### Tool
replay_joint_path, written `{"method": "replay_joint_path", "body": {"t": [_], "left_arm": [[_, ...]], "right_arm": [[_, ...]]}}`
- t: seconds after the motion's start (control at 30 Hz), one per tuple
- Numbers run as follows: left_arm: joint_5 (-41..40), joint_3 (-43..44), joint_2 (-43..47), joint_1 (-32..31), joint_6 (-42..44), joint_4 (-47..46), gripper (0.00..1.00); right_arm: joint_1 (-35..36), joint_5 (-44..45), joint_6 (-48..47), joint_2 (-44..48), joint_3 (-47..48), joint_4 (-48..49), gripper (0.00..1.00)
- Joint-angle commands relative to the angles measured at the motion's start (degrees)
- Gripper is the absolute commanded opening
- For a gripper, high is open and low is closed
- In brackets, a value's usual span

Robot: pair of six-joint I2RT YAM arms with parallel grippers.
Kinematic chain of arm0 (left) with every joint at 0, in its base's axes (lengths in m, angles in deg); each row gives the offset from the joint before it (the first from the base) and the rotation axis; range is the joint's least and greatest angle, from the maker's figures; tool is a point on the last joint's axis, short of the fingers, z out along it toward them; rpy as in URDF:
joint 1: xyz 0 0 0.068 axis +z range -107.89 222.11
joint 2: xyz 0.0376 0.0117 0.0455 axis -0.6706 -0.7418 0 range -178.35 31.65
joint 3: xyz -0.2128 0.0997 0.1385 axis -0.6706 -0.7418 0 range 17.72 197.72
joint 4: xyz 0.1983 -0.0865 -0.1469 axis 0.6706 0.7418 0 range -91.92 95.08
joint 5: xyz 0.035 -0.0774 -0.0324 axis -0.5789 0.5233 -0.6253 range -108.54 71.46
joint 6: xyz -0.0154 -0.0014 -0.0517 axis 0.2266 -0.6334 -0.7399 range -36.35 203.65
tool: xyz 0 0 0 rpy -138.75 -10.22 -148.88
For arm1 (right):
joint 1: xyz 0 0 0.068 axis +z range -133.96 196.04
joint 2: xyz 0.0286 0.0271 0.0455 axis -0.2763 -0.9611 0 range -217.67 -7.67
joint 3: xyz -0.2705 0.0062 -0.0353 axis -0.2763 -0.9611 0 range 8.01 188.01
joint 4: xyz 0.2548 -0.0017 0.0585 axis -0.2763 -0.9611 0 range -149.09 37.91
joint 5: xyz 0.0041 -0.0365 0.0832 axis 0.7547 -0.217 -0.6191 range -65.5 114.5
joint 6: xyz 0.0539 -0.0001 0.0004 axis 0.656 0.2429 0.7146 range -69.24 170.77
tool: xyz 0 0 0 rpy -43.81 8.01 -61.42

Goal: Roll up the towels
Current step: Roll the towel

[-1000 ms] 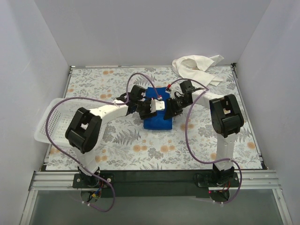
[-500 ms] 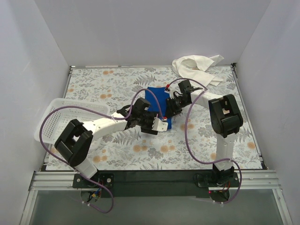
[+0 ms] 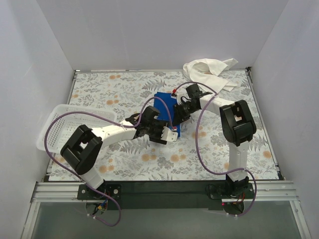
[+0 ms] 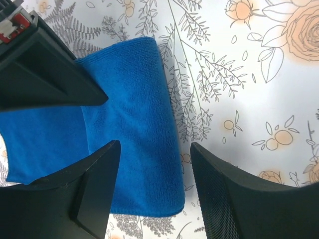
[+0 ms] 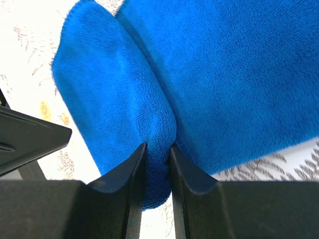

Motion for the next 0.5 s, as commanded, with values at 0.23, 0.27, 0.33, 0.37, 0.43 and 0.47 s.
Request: {"method": "replay_joint_path", "body": {"t": [0.23, 0.27, 0.33, 0.37, 0.43, 0.47], "left_arm": [[-0.31, -0.93, -4.37, 0.0, 2.13, -1.68, 0.46], [-0.4, -0.67, -4.55, -0.09, 2.21, -1.33, 0.43], [-0.14, 0.38, -5.6, -0.09, 1.87, 1.56, 0.26], [0.21, 1.09, -5.95, 0.0, 1.51, 3.05, 0.22], [1.79, 3.11, -7.18, -0.09, 0.9, 7.45, 0.15], [2.84, 3.55, -7.36, -0.09, 0.11, 8.86, 0.13]], "right_arm": [[0.55, 2.92, -1.2, -5.59, 2.82, -0.47, 0.27], [0.55, 3.01, -1.11, -5.77, 3.0, -0.56, 0.27], [0.55, 3.09, -1.28, -5.42, 3.09, -0.91, 0.29], [0.55, 3.01, -1.72, -5.16, 3.09, -1.26, 0.31], [0.46, 3.27, -2.16, -3.05, 2.82, -2.05, 0.42], [0.2, 3.44, -2.42, -2.17, 2.65, -2.32, 0.48]]}}
